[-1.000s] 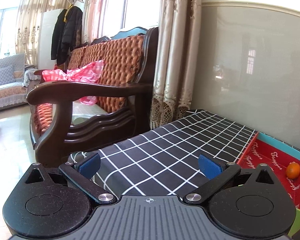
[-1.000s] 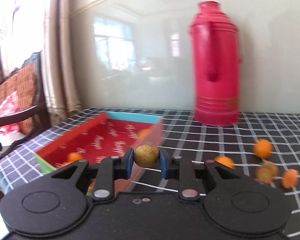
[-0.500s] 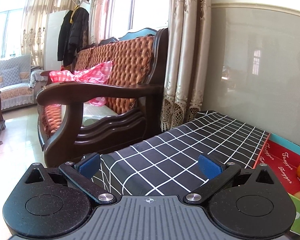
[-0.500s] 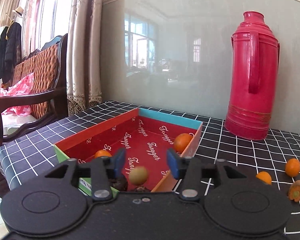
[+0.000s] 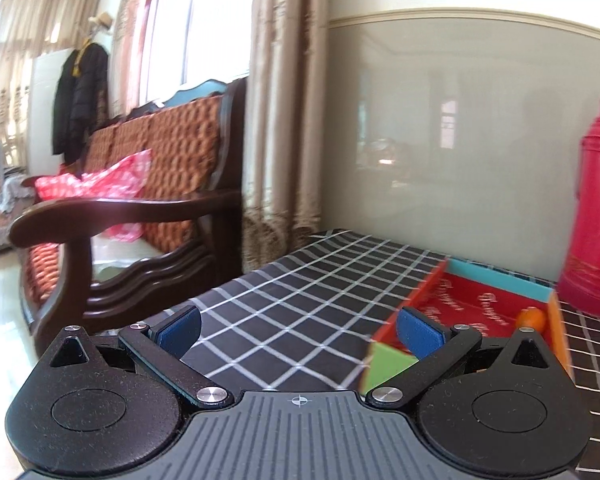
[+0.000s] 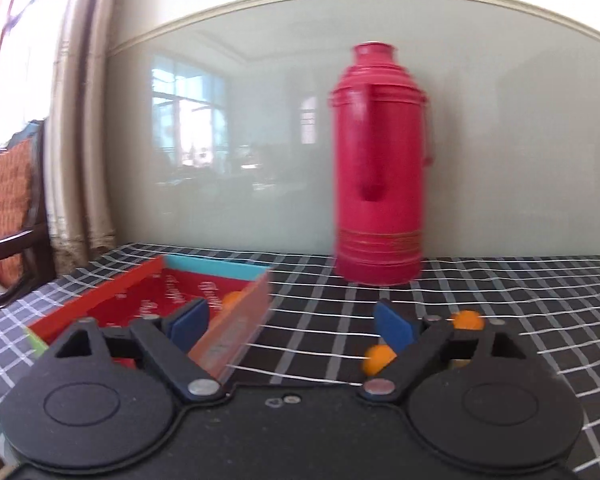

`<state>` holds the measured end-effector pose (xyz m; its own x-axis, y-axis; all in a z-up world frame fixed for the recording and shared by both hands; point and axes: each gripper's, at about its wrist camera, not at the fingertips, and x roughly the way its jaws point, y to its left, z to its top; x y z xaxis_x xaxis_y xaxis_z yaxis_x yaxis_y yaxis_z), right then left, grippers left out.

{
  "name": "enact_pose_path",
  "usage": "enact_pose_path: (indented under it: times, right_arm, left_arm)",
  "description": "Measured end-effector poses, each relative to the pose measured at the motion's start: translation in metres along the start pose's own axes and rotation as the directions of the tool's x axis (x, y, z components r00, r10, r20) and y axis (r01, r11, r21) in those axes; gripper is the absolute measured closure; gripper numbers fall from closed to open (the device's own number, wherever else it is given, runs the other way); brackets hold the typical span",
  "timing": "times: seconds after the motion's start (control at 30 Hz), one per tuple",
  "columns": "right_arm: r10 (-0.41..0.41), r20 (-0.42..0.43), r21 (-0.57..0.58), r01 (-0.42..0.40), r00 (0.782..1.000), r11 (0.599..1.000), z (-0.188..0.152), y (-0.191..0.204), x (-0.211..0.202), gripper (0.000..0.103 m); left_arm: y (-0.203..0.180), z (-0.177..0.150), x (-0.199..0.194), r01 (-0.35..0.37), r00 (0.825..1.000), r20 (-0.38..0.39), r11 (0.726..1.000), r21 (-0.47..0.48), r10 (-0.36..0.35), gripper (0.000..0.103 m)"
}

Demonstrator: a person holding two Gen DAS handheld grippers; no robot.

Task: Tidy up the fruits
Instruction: 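Move the left tool toward another small orange on the table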

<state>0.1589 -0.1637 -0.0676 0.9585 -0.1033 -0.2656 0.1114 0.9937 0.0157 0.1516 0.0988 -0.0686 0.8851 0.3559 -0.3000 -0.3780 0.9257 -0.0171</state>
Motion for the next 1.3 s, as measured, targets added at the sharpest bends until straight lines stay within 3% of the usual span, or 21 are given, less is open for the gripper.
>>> enact_pose_path:
  times: [0.1,0.27,0.4,0.5,0.57,0.67,0.73,0.8,0.9,1.0,1.1,1.3]
  right_arm:
    - [-0.117,0.006,0.013,0.116,0.993,0.993,-0.001,-0.027,-0.001,0.011]
    - [-0.297,-0.020,0.082,0.297,0.955,0.951,-0.004,-0.074,-0.007,0.006]
    - [-0.403,-0.038,0.112,0.405,0.914,0.908,-0.007,-0.105,-0.012,0.006]
    - [-0.474,-0.036,0.109,0.475,0.880,0.874,-0.008,-0.120,-0.017,0.006]
    - [-0.521,-0.036,0.098,0.522,0.853,0.847,-0.010,-0.129,-0.020,0.006]
    - [-0.608,-0.030,0.073,0.609,0.793,0.790,-0.012,-0.138,-0.023,0.006]
    - [-0.662,-0.022,0.058,0.662,0.749,0.747,-0.014,-0.144,-0.026,0.006]
    - [-0.695,-0.012,0.042,0.695,0.719,0.718,-0.017,-0.150,-0.030,0.006]
    - [-0.703,-0.019,0.043,0.703,0.711,0.710,-0.019,-0.162,-0.031,0.006]
    - [-0.702,-0.026,0.053,0.702,0.711,0.710,-0.020,-0.170,-0.034,0.006]
    - [-0.686,-0.017,0.078,0.685,0.727,0.724,-0.020,-0.175,-0.038,0.006]
    - [-0.687,-0.024,0.077,0.687,0.726,0.723,-0.019,-0.178,-0.041,0.006]
  left_arm:
    - [-0.029,0.000,-0.010,0.067,0.998,0.017,0.997,0.037,-0.068,0.000]
    - [-0.080,-0.006,-0.030,0.194,0.979,0.044,0.973,0.124,-0.201,0.000]
    - [-0.118,-0.013,-0.048,0.310,0.945,0.041,0.932,0.190,-0.323,0.000]
    - [-0.146,-0.020,-0.054,0.397,0.911,0.012,0.886,0.240,-0.412,0.000]
    - [-0.164,-0.027,-0.058,0.437,0.893,-0.020,0.857,0.272,-0.449,0.000]
    - [-0.188,-0.035,-0.057,0.495,0.865,-0.073,0.820,0.289,-0.496,0.000]
    - [-0.204,-0.039,-0.056,0.513,0.854,-0.091,0.801,0.310,-0.512,0.001]
    - [-0.218,-0.043,-0.055,0.518,0.850,-0.102,0.787,0.335,-0.516,0.001]
    - [-0.237,-0.047,-0.049,0.522,0.848,-0.122,0.771,0.364,-0.516,0.004]
    - [-0.254,-0.050,-0.040,0.563,0.825,-0.185,0.748,0.350,-0.534,0.020]
    - [-0.269,-0.056,-0.030,0.579,0.815,-0.228,0.742,0.339,-0.532,0.025]
    - [-0.289,-0.057,-0.010,0.603,0.797,-0.277,0.732,0.317,-0.537,0.042]
